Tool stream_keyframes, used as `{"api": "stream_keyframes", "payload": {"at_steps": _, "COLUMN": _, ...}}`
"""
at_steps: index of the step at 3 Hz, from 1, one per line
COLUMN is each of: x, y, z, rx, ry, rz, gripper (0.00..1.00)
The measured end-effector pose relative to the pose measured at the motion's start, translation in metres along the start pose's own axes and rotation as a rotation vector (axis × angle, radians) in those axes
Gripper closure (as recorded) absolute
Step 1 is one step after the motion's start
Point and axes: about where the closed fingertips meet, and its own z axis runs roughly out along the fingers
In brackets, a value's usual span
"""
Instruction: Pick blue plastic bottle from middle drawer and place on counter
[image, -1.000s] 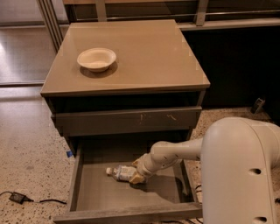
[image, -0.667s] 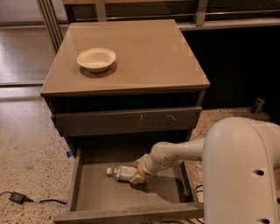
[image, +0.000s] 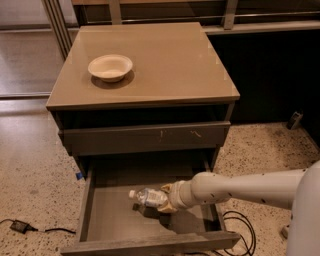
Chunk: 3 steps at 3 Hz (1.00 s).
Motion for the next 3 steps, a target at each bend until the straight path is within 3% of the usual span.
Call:
{"api": "stream_keyframes", "payload": {"at_steps": 1, "x": -0.006, "y": 0.007, "z": -0.051, "rx": 0.073, "ry": -0.035, "rz": -0.041, "gripper": 1.0}}
{"api": "stream_keyframes", "payload": {"at_steps": 2, "x": -0.025, "y": -0.011, "z": -0.118, "rx": 0.147, "ry": -0.057, "rz": -0.105, "gripper": 1.0}}
{"api": "stream_keyframes", "payload": {"at_steps": 3, "x": -0.049, "y": -0.057, "z": -0.205, "rx": 0.206, "ry": -0.145, "rz": -0.141, "gripper": 1.0}}
